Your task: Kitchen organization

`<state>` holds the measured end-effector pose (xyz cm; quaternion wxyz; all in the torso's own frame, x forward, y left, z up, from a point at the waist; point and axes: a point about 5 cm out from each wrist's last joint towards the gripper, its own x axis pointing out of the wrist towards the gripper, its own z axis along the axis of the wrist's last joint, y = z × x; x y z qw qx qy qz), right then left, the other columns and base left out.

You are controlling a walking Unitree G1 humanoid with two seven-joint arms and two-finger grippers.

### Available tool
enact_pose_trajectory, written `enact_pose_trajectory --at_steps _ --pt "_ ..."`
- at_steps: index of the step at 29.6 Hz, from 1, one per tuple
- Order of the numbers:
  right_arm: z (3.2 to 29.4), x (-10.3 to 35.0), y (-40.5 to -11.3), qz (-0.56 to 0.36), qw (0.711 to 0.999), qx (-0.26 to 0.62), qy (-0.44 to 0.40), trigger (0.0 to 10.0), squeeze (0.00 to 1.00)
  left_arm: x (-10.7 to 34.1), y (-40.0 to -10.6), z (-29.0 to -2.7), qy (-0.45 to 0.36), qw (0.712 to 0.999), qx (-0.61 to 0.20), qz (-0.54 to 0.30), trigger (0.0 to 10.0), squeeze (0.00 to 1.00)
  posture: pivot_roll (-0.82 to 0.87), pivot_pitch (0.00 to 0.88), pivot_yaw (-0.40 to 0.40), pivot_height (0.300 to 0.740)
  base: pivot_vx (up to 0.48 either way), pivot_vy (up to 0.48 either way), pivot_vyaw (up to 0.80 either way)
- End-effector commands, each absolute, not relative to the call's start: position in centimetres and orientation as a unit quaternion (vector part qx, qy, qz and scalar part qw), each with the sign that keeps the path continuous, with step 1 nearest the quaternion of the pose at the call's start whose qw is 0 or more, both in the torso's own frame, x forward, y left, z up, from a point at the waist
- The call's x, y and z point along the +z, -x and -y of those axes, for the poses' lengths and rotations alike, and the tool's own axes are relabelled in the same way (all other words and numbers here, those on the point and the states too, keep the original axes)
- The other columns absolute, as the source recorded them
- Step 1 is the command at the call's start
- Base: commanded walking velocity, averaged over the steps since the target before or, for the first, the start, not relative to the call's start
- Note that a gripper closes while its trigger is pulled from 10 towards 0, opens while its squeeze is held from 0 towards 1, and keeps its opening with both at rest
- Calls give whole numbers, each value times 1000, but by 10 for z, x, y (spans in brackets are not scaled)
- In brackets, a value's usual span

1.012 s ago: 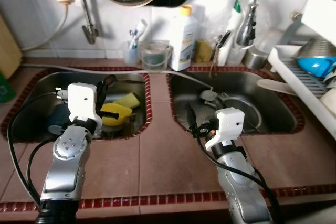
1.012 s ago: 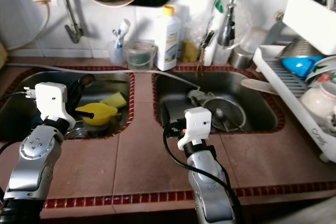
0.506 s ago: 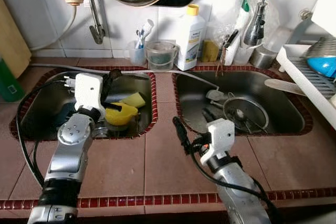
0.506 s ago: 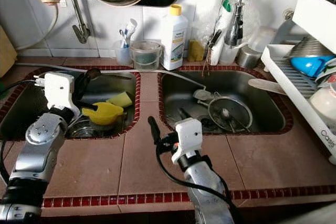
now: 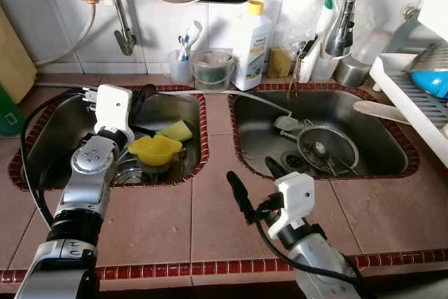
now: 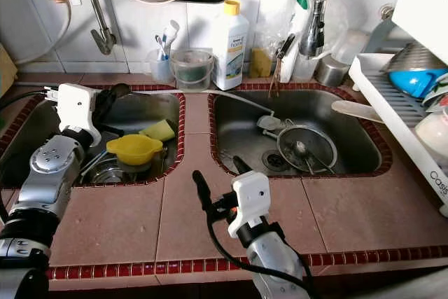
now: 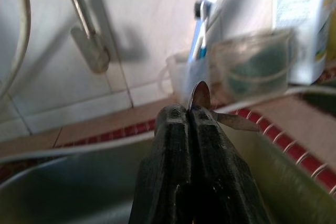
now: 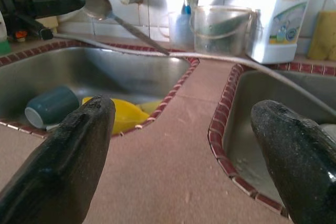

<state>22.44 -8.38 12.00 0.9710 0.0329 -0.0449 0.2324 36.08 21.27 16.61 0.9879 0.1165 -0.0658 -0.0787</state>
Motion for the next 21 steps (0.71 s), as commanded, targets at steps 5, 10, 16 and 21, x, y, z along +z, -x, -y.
enact_pose_trajectory --at_steps 5,10,16,21 --pt "84 127 -215 45 969 239 -37 10000 0 166 -357 -230 -138 985 -81 63 10000 0 -165 136 3 740 0 0 0" --pt "83 128 -209 39 969 240 -39 10000 0 165 -352 -243 -150 984 -80 58 10000 0 -159 156 5 740 0 0 0" --pt "81 128 -202 28 968 246 -44 10000 0 160 -342 -255 -158 983 -78 47 10000 0 -151 193 4 740 0 0 0" --pt "81 127 -196 17 968 247 -46 10000 0 156 -334 -261 -157 984 -78 42 10000 0 -146 223 1 740 0 0 0"
